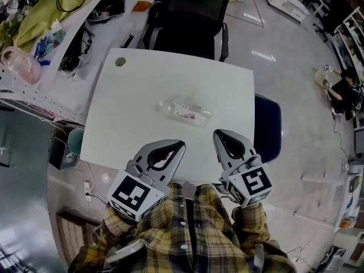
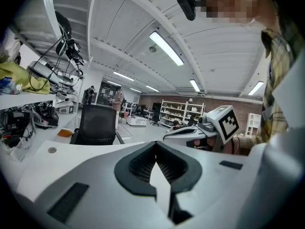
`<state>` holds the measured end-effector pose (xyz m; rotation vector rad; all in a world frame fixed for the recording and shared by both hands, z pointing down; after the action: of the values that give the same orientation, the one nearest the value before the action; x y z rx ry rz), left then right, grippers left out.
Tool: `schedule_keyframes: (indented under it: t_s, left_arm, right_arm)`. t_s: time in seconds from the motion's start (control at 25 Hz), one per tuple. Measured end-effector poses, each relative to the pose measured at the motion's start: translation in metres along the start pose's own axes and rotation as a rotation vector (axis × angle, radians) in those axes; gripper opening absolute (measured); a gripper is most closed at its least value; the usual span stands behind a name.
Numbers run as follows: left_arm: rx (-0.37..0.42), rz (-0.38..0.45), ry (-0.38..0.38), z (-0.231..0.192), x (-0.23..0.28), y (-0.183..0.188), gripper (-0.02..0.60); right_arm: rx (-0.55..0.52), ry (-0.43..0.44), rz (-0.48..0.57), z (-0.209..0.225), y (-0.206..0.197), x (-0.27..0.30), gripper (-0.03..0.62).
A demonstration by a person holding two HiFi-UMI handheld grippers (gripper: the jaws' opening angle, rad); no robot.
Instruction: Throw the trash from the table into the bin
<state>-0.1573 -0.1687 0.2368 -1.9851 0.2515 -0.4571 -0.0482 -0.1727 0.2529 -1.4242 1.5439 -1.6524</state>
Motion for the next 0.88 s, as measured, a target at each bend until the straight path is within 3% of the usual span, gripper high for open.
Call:
schedule_keyframes:
  t_s: [0.48,0.56,0.76,0.88]
  left_arm:
    - [-0.023,-0.001,0.054,-0.045,0.013,0.02,0.008]
    - [-0.03,0.009,0.061,-0.051,0.013,0.022,0.008]
    - [-0.063,0.019,0.088,-0.066,0.006,0.02,0.008]
    - [-0.097,0.013,0.119,-0.075,-0.001,0.016,0.008]
  right_arm:
    - [-0.034,0.147,-0.042,0.014,0.006,0.056,0.009]
    - [-0.049,0.178,-0.059,0.012,0.003,0.067,0.083]
    - [-0.084,0.244,-0.1,0.013,-0.006,0.094,0.138]
    - [-0.122,0.284,-0.129,0.015,-0.013,0.108,0.21]
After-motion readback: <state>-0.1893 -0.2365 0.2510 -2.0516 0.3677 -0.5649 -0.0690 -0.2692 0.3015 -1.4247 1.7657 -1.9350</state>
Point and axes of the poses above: the fingertips, and each gripper's own axes: x forward along the fingers, z to its right, y out of its top, the point moved 2 cm from there along -x, backward along the fingers, and after that the axes turned 10 degrees about -x, right-handed, at the moved point
